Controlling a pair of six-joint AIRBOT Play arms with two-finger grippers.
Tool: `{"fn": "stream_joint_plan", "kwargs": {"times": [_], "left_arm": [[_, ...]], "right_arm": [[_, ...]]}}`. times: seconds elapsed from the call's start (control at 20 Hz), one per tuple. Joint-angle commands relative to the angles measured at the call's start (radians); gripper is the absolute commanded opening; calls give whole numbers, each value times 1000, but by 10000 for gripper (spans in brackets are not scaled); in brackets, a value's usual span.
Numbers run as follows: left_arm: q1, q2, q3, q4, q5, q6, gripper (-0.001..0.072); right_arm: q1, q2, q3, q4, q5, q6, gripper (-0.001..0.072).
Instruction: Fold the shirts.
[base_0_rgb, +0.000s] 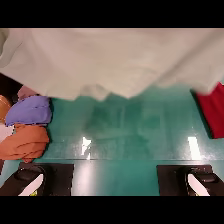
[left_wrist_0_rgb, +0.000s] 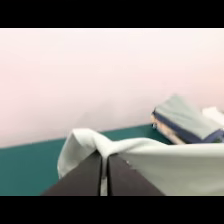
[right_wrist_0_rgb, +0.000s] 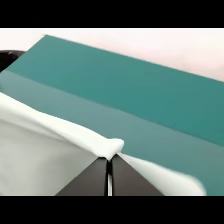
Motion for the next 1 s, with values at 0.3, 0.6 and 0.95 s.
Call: {"fn": "stream_joint_plan", "kwargs": {"times": [0.3, 0.6, 0.95], "left_arm": [[1, -192, -280, 215, -149, 27, 23], [1, -546, -586, 227, -18, 66, 24], [42, -666, -563, 238, 117, -8, 216]], "right_arm": [[-4, -248, -30, -80, 285, 192, 15], [-4, -599, -312, -72, 116, 119, 15], [-12, -869, -47, 24, 55, 87, 387]]}}
